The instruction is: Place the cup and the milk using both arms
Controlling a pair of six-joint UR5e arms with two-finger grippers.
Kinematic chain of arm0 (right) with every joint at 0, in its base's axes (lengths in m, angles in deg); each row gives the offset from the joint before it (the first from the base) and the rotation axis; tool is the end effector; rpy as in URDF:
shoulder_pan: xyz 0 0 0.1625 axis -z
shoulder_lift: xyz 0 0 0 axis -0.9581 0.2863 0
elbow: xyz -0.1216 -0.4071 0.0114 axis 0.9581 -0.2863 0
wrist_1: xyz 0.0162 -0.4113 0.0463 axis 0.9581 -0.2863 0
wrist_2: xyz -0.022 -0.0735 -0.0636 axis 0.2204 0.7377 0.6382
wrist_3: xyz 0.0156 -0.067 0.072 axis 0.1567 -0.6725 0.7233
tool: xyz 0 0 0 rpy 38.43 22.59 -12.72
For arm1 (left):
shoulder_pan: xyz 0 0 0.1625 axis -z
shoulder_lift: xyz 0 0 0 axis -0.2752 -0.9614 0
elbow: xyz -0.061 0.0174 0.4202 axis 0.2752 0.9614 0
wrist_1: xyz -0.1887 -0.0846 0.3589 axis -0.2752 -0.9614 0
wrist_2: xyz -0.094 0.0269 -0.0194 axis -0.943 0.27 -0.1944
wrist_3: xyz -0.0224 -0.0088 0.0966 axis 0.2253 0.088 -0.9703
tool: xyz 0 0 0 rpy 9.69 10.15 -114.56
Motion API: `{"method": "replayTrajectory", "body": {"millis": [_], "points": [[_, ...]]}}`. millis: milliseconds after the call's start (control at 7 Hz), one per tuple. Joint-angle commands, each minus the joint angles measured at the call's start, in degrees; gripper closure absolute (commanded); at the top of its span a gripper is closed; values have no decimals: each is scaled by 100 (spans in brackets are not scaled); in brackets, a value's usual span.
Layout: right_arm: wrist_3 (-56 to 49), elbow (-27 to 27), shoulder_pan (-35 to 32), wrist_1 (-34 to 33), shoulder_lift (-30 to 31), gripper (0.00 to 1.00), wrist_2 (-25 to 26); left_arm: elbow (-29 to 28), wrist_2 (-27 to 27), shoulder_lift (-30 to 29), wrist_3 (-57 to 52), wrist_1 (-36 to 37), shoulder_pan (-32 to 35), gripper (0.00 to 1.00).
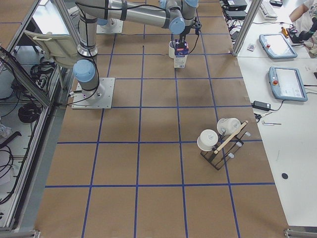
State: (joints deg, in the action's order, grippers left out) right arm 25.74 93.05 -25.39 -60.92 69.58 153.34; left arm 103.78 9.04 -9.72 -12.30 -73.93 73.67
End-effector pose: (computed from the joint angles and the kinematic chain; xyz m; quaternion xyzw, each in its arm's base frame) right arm 0.2358 -0.5799 0.3493 0.0503 0.9969 0.0304 0.0527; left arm -0.1291 -0.5074 0.4965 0.0144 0.9993 -0.0329 0.0060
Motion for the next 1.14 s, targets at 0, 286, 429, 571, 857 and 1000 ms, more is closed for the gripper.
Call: {"method": "replayTrajectory", "body": {"millis": [0,286,429,571,857,1000], "points": [[133,70,-100,-73,-35,59,-163,-8,1,0,0,0,0,0],[124,79,-179,-90,-71,45,-155,-8,-17,0,0,0,0,0],[115,79,-179,-99,-71,0,-155,-8,-25,-9,0,0,0,0],[124,71,-171,-82,-36,0,-146,-16,-17,-9,0,0,0,0],[63,-26,-40,-73,104,0,-76,-17,-34,-9,-9,0,0,0],[28,-87,118,-64,322,0,-50,-17,-17,0,-9,0,0,0]]}}
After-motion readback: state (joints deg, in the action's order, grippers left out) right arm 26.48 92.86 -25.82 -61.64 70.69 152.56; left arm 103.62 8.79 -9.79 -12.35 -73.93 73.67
